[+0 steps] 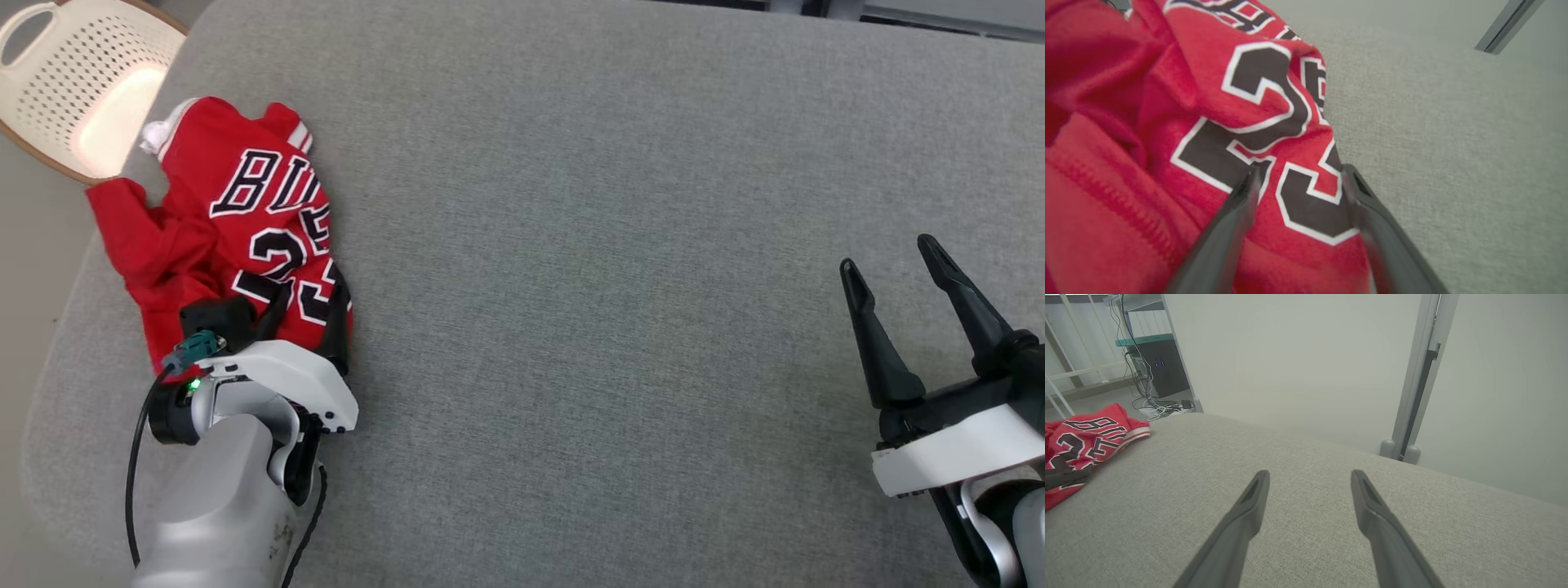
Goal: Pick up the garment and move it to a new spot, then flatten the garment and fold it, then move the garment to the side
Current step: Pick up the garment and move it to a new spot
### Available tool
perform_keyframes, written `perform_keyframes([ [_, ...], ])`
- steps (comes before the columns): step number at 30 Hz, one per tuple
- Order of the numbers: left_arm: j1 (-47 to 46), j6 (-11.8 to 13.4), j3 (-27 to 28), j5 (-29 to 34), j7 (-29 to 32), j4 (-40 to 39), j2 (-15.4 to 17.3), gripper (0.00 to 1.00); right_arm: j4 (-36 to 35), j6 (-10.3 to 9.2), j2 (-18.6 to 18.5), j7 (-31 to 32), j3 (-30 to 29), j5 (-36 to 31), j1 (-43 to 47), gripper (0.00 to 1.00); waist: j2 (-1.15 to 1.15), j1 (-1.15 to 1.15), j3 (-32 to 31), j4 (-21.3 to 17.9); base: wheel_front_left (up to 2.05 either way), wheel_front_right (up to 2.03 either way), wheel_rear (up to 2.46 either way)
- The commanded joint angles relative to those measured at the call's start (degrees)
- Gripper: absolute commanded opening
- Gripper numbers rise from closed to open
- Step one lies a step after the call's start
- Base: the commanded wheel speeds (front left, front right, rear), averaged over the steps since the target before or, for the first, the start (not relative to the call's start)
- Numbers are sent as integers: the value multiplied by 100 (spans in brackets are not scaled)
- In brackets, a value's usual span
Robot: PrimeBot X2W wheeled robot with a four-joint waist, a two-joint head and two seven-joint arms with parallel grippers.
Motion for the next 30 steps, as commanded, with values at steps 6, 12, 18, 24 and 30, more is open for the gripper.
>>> perform_keyframes([
  [6, -345, -142, 52, -245, 80, 1046, -70, 0, 197, -2, 51, -183, 24, 62, -128, 100, 0, 0, 182, -268, 0, 0, 0],
  [12, -434, -110, 183, -144, -36, 773, 152, 0, 341, -2, 133, -322, -11, 87, -105, 100, 0, 0, -3, -326, 0, 0, 0],
  [18, 297, 72, 543, 357, -47, -904, 362, 0, 528, -2, 222, -443, 44, 109, 49, 100, 0, 0, -452, -420, 0, 0, 0],
  [24, 1331, 172, 707, 887, -49, -2547, 358, 0, 742, -2, 391, -567, 68, 155, 310, 100, 0, 0, -1089, -596, 0, 0, 0],
  [30, 2291, 159, 574, 1070, -32, -3670, 368, 0, 856, -2, 575, -600, 143, 227, 640, 100, 0, 0, -1673, -845, 0, 0, 0],
])
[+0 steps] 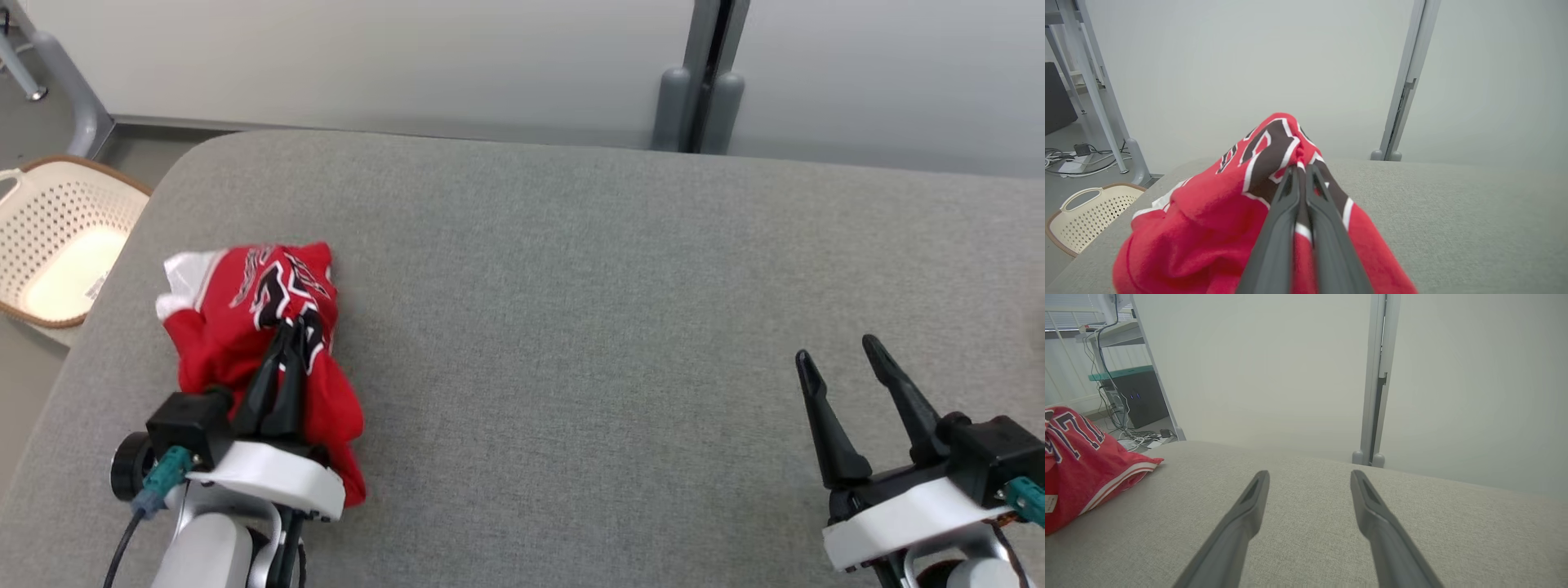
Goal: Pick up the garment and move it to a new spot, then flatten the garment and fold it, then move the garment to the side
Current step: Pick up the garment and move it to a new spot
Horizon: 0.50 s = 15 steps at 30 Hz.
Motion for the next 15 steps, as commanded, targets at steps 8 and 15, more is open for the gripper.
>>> perform_keyframes([
  [8, 817, 25, -361, 117, 460, -1030, 45, 0, -80, -2, 158, 67, -13, 70, 431, 100, 0, 0, -633, -560, 0, 0, 0],
  [15, 756, -131, -807, 82, 699, -1234, -126, 0, -242, -2, 175, 191, -2, 85, 458, 100, 0, 0, -492, -1117, 0, 0, 0],
])
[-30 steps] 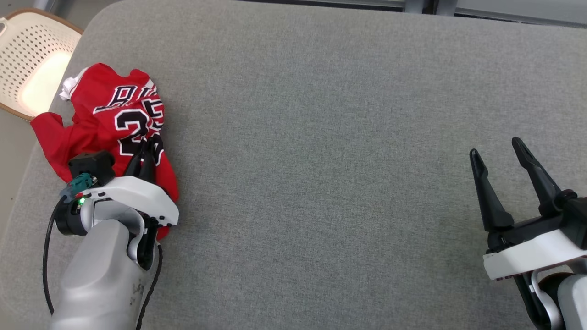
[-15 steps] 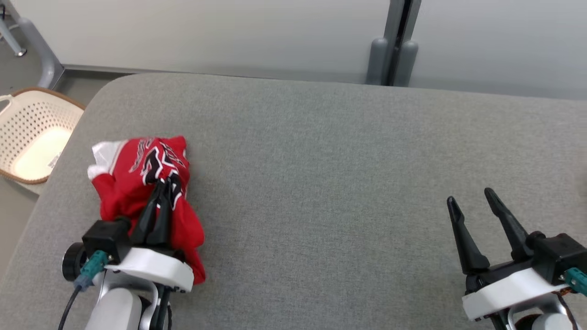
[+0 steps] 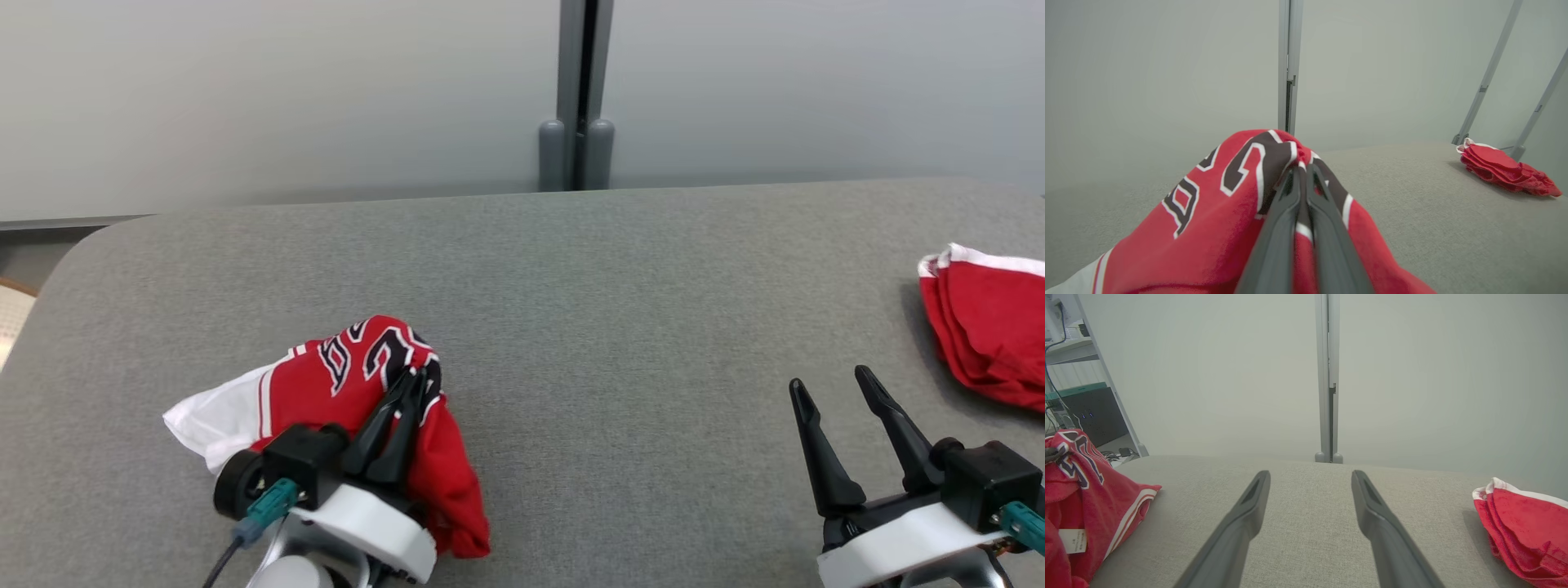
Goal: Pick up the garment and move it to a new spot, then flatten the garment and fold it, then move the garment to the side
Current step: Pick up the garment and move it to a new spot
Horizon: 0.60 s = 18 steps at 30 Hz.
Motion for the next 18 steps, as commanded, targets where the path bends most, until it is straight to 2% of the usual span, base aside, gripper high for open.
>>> perform_keyframes([
  [1, -183, -46, -58, 29, 14, 13, -22, 0, -31, -2, -17, 18, -21, 22, -14, 100, 0, 0, 126, -239, 0, 0, 0],
  [10, -1427, -195, -829, 87, -5, 635, -263, 0, -21, -2, 130, -199, -40, 56, -409, 100, 0, 0, 966, -1296, 0, 0, 0],
  [17, -2165, -273, -1467, 0, 89, 1735, -304, 0, 348, -1, 319, -560, -48, 140, -567, 100, 0, 0, 1374, -1851, 0, 0, 0],
  [18, -2220, -282, -1519, -10, 71, 1845, -304, 29, 379, -1, 329, -589, -51, 140, -588, 100, 0, 0, 1384, -1870, 0, 0, 0],
])
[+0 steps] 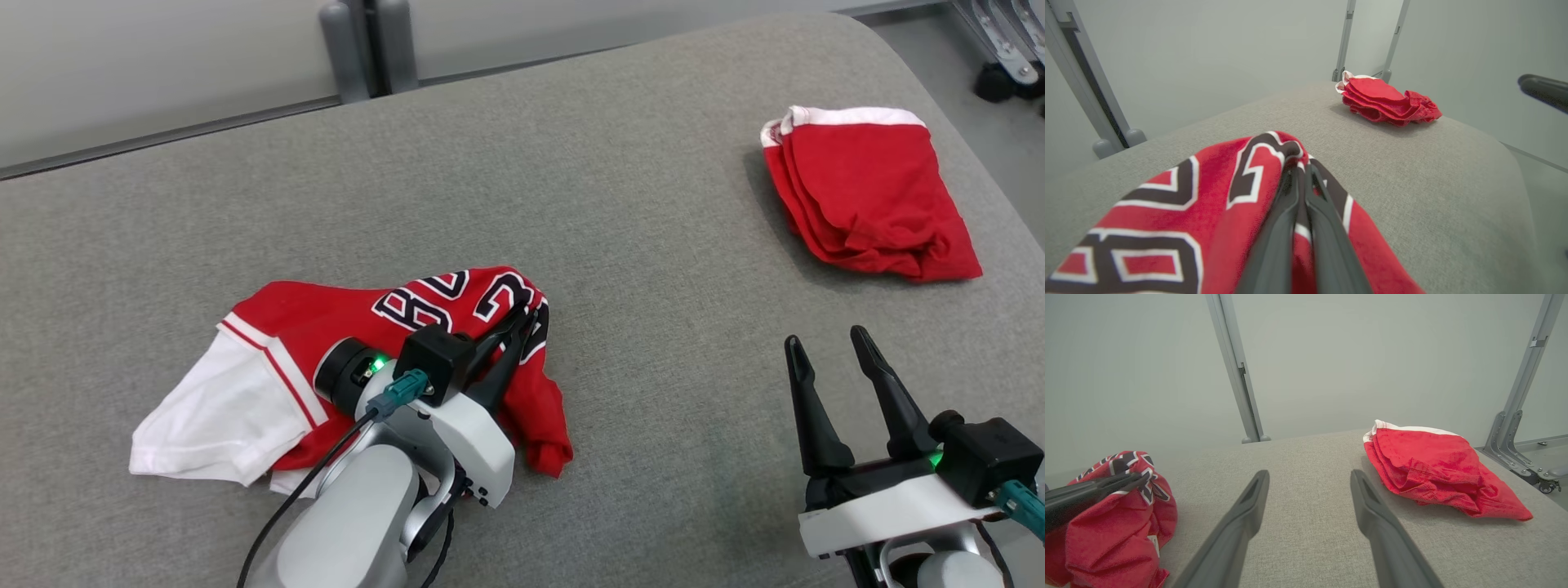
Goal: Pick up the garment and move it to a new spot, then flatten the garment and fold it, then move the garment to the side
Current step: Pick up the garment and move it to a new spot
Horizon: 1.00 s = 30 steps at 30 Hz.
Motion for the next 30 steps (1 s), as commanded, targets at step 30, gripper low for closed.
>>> perform_keyframes([
  [30, 1694, 916, 1795, -732, -821, -1040, 1003, 100, 145, 0, -269, 206, -271, -134, 299, 100, 0, 0, -930, 1379, 0, 0, 0],
])
